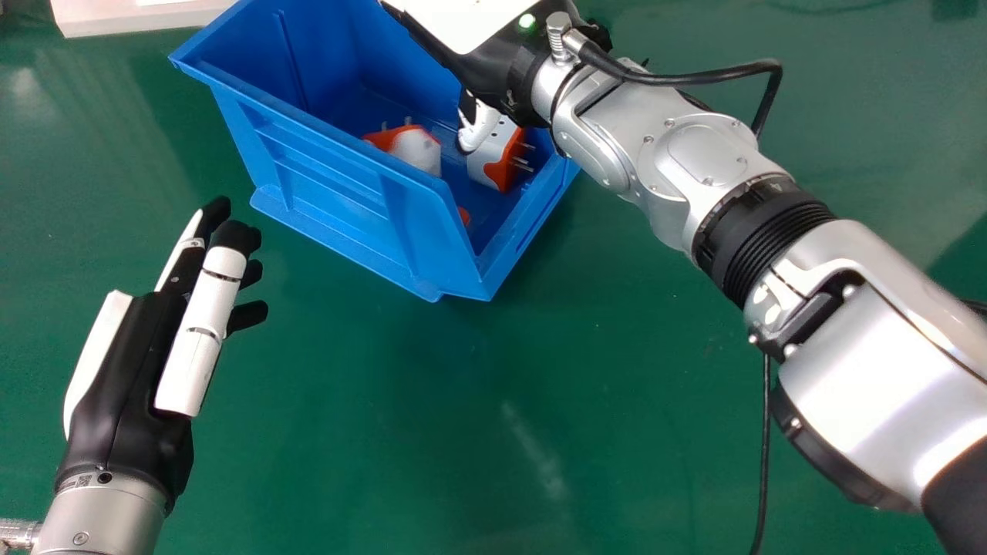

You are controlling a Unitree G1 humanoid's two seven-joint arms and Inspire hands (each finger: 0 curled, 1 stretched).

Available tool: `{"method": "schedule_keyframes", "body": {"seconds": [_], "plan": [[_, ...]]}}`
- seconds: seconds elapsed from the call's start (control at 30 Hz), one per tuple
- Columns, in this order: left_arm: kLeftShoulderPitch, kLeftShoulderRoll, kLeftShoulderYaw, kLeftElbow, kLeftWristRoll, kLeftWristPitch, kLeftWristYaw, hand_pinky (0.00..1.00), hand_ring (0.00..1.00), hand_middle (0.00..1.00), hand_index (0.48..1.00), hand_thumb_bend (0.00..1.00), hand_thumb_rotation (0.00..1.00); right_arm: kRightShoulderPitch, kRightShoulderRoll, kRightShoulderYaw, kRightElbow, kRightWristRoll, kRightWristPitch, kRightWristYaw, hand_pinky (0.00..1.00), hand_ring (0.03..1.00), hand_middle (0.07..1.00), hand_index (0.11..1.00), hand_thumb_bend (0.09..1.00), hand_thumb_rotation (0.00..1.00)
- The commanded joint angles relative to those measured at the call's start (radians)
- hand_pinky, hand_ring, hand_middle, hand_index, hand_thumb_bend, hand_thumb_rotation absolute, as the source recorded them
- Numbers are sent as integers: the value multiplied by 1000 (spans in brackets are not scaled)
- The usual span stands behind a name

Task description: Pick all objects and put in blue box

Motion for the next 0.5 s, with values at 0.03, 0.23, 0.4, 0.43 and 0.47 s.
{"method": "schedule_keyframes", "body": {"seconds": [0.03, 0.23, 0.4, 0.43, 0.47], "plan": [[-19, 7, -4, 9, 10, -25, 7, 845, 909, 929, 969, 480, 1000, -4, -17, 2, -32, 0, 17, -28, 915, 997, 997, 972, 597, 285], [-54, 11, -5, 50, 15, -27, 9, 844, 908, 928, 965, 477, 1000, 25, -44, -17, -73, 17, 24, -37, 916, 1000, 1000, 978, 586, 203], [-77, 14, -4, 71, 14, -27, 6, 842, 907, 927, 964, 476, 1000, 101, -90, -74, -208, 55, 29, -46, 913, 1000, 1000, 981, 543, 53], [-83, 15, -4, 77, 14, -27, 6, 842, 907, 927, 964, 476, 1000, 124, -102, -89, -250, 64, 32, -47, 913, 1000, 1000, 980, 523, 42], [-88, 16, -4, 85, 14, -29, 6, 842, 907, 927, 964, 475, 1000, 154, -117, -105, -304, 71, 39, -46, 914, 1000, 1000, 980, 504, 33]]}}
